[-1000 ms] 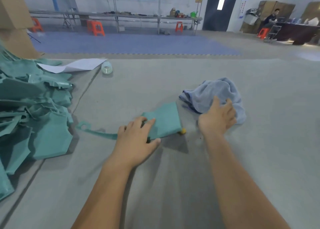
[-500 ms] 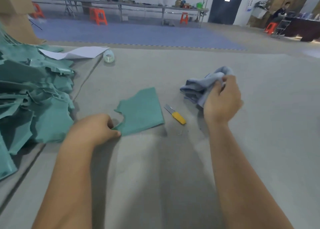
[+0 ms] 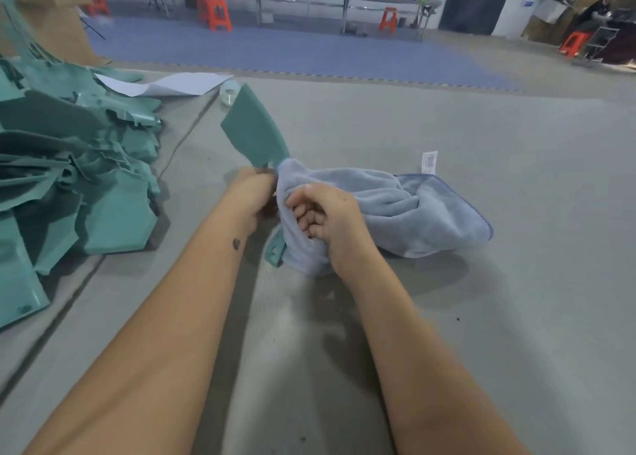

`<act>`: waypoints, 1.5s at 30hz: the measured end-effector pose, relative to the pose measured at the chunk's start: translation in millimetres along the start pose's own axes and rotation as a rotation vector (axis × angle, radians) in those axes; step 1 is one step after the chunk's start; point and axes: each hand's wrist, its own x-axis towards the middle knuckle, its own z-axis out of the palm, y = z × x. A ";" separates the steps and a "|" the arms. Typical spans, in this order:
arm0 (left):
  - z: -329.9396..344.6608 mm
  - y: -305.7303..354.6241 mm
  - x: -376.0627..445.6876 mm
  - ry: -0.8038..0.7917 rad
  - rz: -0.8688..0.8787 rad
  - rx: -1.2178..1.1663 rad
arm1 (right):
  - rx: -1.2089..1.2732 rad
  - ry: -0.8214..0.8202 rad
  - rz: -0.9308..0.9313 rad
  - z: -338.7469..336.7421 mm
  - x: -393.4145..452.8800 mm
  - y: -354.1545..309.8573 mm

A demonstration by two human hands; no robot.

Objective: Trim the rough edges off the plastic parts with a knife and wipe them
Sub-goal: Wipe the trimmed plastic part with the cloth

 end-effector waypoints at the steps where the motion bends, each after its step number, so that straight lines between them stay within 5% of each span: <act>1: 0.9 0.4 0.5 0.023 0.009 -0.036 | -0.001 -0.033 0.010 -4.9 1.9 1.2; 6: 4.5 -3.4 2.3 0.113 0.043 -0.271 | -0.234 -0.002 -0.041 -19.9 6.6 10.9; 11: 4.0 -7.7 5.6 0.202 0.057 -0.283 | -0.508 -0.179 -0.056 -22.1 6.3 13.7; 15: 9.8 -5.3 5.9 0.196 0.021 -0.316 | -0.671 0.056 -0.187 -12.4 8.2 18.6; 22: 14.2 -12.9 -14.9 0.039 -0.008 -0.157 | -0.591 0.295 -0.348 -4.5 11.0 26.5; 31: -0.9 -4.9 -25.1 -0.010 0.112 -0.242 | -0.661 0.024 -0.127 -4.6 9.6 15.6; 36: 6.6 -7.4 -31.4 -0.144 0.132 -0.311 | -0.452 0.190 -0.175 -8.8 10.0 20.4; 40: 3.1 -22.4 -28.8 0.073 0.282 0.052 | -0.174 0.342 -0.139 -13.2 13.6 21.1; 45: -9.7 -27.8 -37.1 -0.099 0.400 0.332 | -0.132 0.381 -0.114 -10.4 17.9 22.4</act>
